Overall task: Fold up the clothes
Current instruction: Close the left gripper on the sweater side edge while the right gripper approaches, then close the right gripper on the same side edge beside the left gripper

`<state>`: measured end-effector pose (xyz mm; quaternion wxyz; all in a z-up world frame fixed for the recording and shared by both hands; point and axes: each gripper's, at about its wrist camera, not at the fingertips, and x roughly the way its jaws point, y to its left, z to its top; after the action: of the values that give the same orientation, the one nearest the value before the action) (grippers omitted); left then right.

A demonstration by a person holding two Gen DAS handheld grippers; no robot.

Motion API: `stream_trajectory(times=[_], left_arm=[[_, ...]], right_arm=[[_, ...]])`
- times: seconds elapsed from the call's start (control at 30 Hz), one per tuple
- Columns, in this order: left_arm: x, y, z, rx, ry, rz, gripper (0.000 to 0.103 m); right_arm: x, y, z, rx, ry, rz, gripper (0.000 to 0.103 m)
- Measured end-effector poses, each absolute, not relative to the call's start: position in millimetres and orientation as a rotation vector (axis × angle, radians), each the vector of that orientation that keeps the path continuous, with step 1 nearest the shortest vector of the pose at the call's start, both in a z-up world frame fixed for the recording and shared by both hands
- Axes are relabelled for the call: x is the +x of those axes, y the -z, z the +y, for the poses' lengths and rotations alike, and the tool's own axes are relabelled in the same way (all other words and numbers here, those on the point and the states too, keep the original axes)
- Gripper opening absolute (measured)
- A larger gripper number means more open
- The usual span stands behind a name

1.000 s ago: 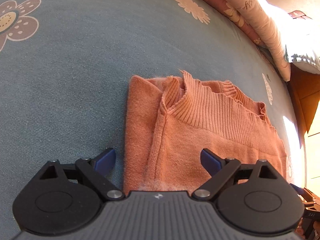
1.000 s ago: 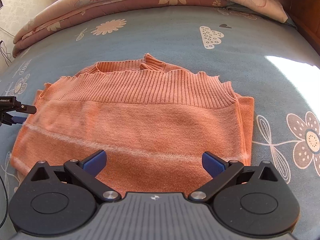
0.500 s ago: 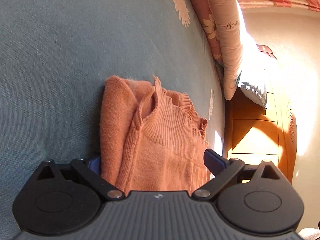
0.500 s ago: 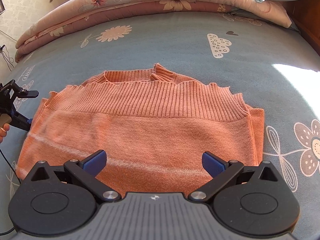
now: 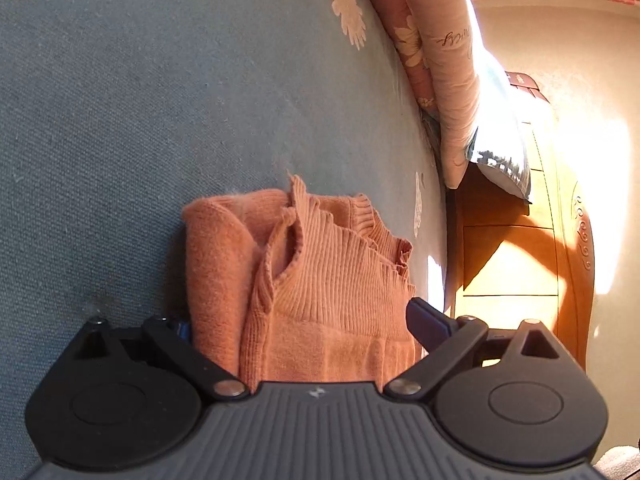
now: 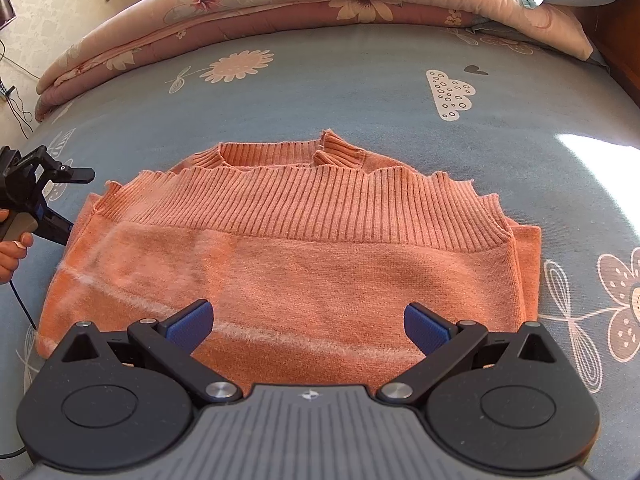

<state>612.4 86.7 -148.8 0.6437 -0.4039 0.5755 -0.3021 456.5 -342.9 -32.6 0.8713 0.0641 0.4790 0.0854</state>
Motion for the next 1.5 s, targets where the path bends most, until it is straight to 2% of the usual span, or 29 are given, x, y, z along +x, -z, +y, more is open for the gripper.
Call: stream_trajectory(times=[0.17, 0.3, 0.37, 0.4, 0.43, 0.47, 0.53, 0.57, 0.8, 1.0, 1.1, 1.27, 1.3, 1.33, 1.5], left_arm=[[567, 151, 74, -0.846, 0.722, 1.410, 0.095], [584, 157, 71, -0.944, 0.654, 1.389, 0.095], [587, 149, 60, -0.828, 0.665, 1.398, 0.093], [589, 146, 55, -0.767, 0.671, 1.402, 0.084], [588, 145, 55, -0.750, 0.641, 1.412, 0.069], [586, 146, 57, -0.737, 0.607, 1.422, 0.062], [583, 146, 59, -0.712, 0.538, 1.442, 0.031], [584, 146, 59, -0.702, 0.524, 1.455, 0.027], [592, 132, 34, -0.504, 0.503, 1.492, 0.024], [592, 130, 33, -0.459, 0.483, 1.511, 0.024], [593, 130, 31, -0.454, 0.474, 1.517, 0.025], [594, 131, 27, -0.458, 0.462, 1.520, 0.025], [594, 131, 27, -0.460, 0.461, 1.519, 0.025], [593, 131, 28, -0.463, 0.460, 1.518, 0.026], [592, 131, 32, -0.474, 0.461, 1.513, 0.026]], right_arm=[[453, 29, -353, 0.164, -0.167, 0.994, 0.103], [452, 30, -365, 0.200, -0.155, 0.997, 0.103], [454, 29, -370, 0.206, -0.158, 0.995, 0.103], [454, 27, -375, 0.211, -0.159, 0.991, 0.103], [455, 25, -380, 0.218, -0.159, 0.985, 0.103], [455, 26, -389, 0.242, -0.156, 0.984, 0.103], [456, 33, -413, 0.315, -0.145, 0.991, 0.103], [456, 37, -425, 0.352, -0.139, 0.994, 0.103], [459, 63, -507, 0.608, -0.096, 1.011, 0.102], [465, 103, -559, 0.885, -0.151, 1.053, 0.093], [474, 126, -563, 0.998, -0.223, 1.053, 0.092], [507, 136, -568, 1.039, -0.283, 0.998, 0.093], [510, 137, -567, 1.043, -0.296, 1.007, 0.098], [507, 137, -566, 1.041, -0.311, 1.027, 0.099], [495, 138, -562, 1.030, -0.385, 1.123, 0.094]])
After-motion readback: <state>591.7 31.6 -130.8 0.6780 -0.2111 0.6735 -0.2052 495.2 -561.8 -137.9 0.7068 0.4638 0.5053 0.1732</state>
